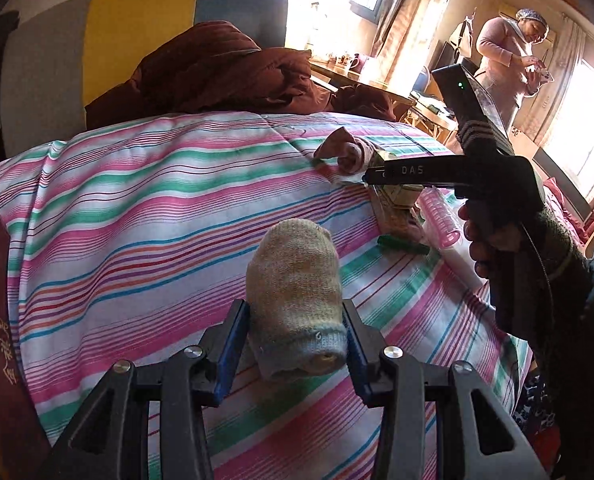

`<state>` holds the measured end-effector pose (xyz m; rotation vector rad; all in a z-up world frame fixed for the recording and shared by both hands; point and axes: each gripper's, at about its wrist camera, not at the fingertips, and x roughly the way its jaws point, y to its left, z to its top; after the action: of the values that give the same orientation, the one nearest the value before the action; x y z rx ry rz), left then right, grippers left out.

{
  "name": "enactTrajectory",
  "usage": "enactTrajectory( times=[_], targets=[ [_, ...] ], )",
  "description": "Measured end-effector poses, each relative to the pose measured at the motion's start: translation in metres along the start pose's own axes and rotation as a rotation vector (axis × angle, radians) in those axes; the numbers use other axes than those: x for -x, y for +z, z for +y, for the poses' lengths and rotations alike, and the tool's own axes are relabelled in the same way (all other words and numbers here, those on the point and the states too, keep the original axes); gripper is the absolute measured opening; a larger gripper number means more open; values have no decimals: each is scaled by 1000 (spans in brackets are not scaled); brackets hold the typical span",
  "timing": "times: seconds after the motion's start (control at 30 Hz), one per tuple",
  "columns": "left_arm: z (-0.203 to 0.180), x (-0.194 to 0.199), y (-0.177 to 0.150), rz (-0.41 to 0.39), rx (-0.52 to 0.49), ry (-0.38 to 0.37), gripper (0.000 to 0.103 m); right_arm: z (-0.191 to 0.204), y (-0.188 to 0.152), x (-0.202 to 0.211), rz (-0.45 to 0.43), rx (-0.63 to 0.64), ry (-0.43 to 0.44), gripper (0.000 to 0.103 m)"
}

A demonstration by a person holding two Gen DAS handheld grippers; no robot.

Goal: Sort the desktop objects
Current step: 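Grasp the green-and-white box with the right tool while the left tool holds the sock, then carry the sock and green box over the gold tray with both tools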

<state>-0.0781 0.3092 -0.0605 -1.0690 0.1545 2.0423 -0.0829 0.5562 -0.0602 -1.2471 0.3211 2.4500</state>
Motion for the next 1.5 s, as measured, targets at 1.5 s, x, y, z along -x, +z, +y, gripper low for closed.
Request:
enactTrajectory(
  times=[1.5],
  targets=[
    [-21, 42, -9, -87, -90, -43, 35, 56, -97, 85, -131, 70, 245, 30]
  ],
)
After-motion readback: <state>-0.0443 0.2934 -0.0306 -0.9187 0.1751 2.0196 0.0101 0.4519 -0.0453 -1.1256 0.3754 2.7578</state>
